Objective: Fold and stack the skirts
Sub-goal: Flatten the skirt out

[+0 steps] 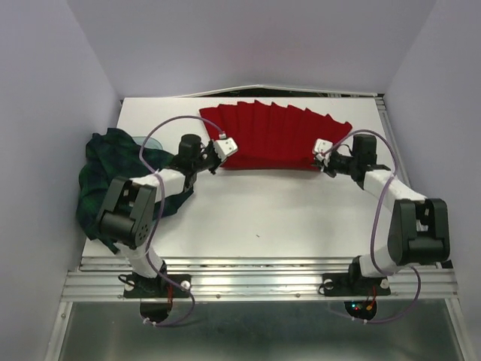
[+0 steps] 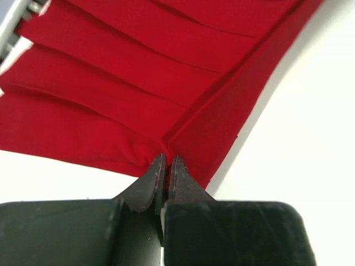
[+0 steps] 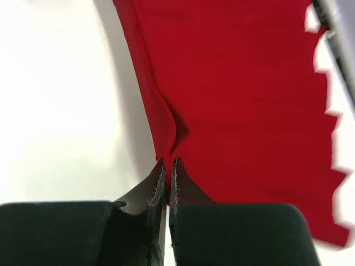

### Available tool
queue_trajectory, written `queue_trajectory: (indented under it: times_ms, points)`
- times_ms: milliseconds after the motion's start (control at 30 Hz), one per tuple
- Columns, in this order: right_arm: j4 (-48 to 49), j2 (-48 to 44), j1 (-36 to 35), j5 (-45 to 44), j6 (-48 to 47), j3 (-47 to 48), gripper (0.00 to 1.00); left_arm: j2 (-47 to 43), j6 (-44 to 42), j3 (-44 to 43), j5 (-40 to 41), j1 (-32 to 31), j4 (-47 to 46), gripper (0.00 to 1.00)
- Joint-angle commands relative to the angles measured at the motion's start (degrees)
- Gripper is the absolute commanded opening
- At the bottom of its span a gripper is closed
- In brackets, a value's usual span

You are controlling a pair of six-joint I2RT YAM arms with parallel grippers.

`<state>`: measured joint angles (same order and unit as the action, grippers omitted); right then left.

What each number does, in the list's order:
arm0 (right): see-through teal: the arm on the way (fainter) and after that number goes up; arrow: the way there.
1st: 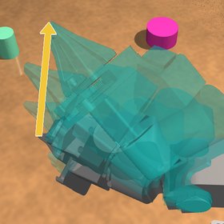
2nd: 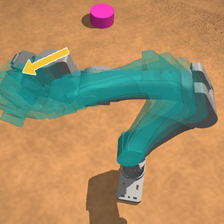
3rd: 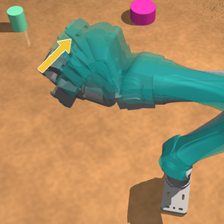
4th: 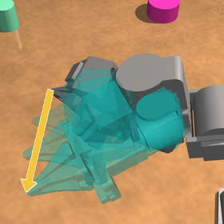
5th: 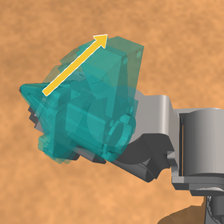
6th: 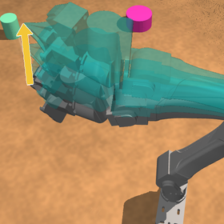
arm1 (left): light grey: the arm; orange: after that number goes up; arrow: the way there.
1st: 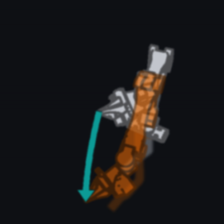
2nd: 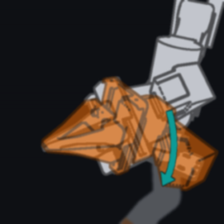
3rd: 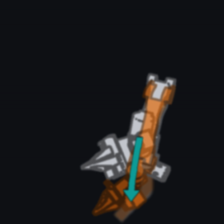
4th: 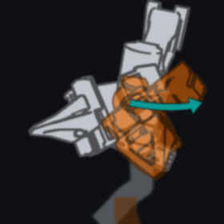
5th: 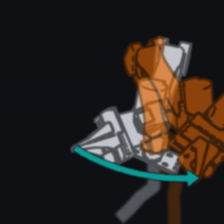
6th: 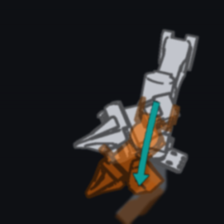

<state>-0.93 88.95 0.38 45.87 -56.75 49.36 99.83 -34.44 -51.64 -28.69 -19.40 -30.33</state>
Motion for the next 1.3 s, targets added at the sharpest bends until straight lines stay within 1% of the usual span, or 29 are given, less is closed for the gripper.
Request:
queue_trajectory:
  times_ms: [0, 33, 100, 133, 167, 233, 300, 333, 367, 400, 467, 500, 600, 667, 700, 733, 767, 800, 833, 900, 933, 967, 1000, 1033, 1067, 1100, 1133, 1167, 1267]
  points:
    - [-11.95, -10.27, 1.46, 2.03, -16.62, -2.42, 0.01, -14.28, -8.0, 4.95, -3.65, 0.85, -0.01, 0.0]
    - [-13.9, -11.15, 1.46, 2.03, -20.64, -3.13, 0.01, -15.62, -9.49, 6.45, -4.35, 0.33, 1.22, 0.0]
    - [-17.6, -12.83, 1.46, 1.51, -24.96, -5.15, 0.01, -18.26, -14.32, 9.88, -6.64, -0.55, 7.19, 0.0]
    - [-21.18, -14.23, 1.46, 0.72, -29.25, -5.85, 0.01, -20.71, -19.39, 10.93, -7.08, -1.16, 9.3, 0.0]
    - [-22.52, -14.85, 1.46, 0.19, -31.12, -7.34, 0.01, -22.03, -21.62, 13.29, -7.78, -2.73, 12.97, 0.0]
    - [-26.04, -17.31, 1.46, -0.86, -36.12, -8.93, 0.07, -25.99, -26.7, 15.68, -8.14, -4.76, 16.07, 0.02]
    - [-28.24, -19.24, 1.46, -1.22, -39.12, -10.69, 0.14, -28.8, -28.4, 19.19, -7.44, -9.15, 18.72, 0.08]
    - [-31.99, -20.29, 1.46, -0.96, -42.62, -10.87, 0.17, -31.51, -29.02, 20.16, -7.0, -10.91, 19.86, 0.11]
    - [-34.47, -22.83, 1.46, -0.52, -44.39, -10.78, 0.21, -33.02, -29.54, 21.56, -6.13, -12.66, 21.96, 0.13]
    - [-39.19, -24.51, 1.46, 0.18, -48.06, -10.78, 0.41, -35.47, -29.37, 22.19, -5.68, -15.99, 22.85, 0.24]
    - [-43.0, -29.69, 1.46, 0.19, -50.73, -11.39, 0.69, -37.68, -29.02, 23.16, -3.84, -18.73, 25.75, 0.38]
    - [-44.15, -31.45, 1.46, -0.51, -50.3, -12.27, 0.83, -39.69, -28.93, 23.25, -3.22, -20.66, 26.89, 0.49]
    - [-43.2, -37.5, 1.46, -2.26, -48.2, -12.8, 0.87, -43.56, -27.19, 21.59, -1.9, -23.04, 32.15, 0.67]
    - [-42.76, -38.84, 1.46, -3.32, -44.6, -11.58, 0.88, -45.16, -26.48, 18.44, -2.95, -23.49, 36.71, 0.68]
    - [-42.14, -38.94, 1.46, -3.68, -41.28, -10.87, 0.89, -46.64, -25.25, 17.46, -2.87, -23.67, 37.35, 0.68]
    - [-38.14, -38.59, 1.46, -4.2, -30.2, -10.0, 0.89, -47.09, -23.5, 16.4, -2.26, -23.67, 37.18, 0.68]
    - [-34.7, -37.89, 1.46, -4.73, -23.99, -8.16, 0.9, -47.18, -21.4, 14.48, 0.53, -23.67, 36.14, 0.68]
    - [-28.23, -35.19, 1.46, -6.82, -13.75, -6.93, 0.91, -46.05, -18.07, 13.24, 2.13, -23.67, 36.04, 0.67]
    - [-26.42, -32.98, 1.46, -8.24, -9.39, -5.17, 0.91, -45.09, -16.21, 10.44, 6.32, -23.58, 36.04, 0.65]
    - [-25.79, -27.36, 1.46, -10.96, -0.25, 2.55, 0.88, -41.67, -13.13, 7.18, 9.95, -23.41, 37.35, 0.62]
    - [-27.36, -20.9, 1.46, -13.15, 7.63, 5.54, 0.85, -37.3, -10.07, 5.25, 11.62, -23.23, 38.31, 0.58]
    - [-31.11, -14.31, 1.46, -14.48, 13.71, 11.66, 0.81, -32.38, -6.21, -0.34, 16.33, -22.71, 40.5, 0.53]
    - [-33.5, -14.24, 1.46, -14.66, 16.3, 14.76, 0.78, -29.46, -6.17, -0.39, 16.38, -22.27, 40.52, 0.47]
    - [-35.96, -7.97, 1.46, -14.75, 19.02, 17.49, 0.75, -26.65, -3.12, -5.01, 17.43, -21.74, 41.83, 0.42]
    - [-37.64, -5.3, 1.46, -15.1, 21.66, 19.78, 0.74, -23.57, -1.61, -7.49, 18.57, -21.04, 44.89, 0.37]
    - [-40.53, -2.58, 1.46, -15.89, 23.86, 23.55, 0.7, -17.8, -0.03, -9.78, 18.75, -19.2, 46.13, 0.33]
    - [-41.77, -0.29, 1.46, -16.07, 27.8, 25.06, 0.68, -15.13, 1.29, -11.97, 18.76, -18.23, 47.19, 0.31]
    - [-42.66, 3.65, 1.46, -16.33, 29.4, 26.21, 0.67, -12.58, 3.21, -15.82, 18.58, -17.44, 49.2, 0.27]
    - [-44.68, 7.9, 1.46, -15.9, 34.85, 28.5, 0.63, -5.19, 3.85, -20.24, 19.27, -15.49, 50.36, 0.22]
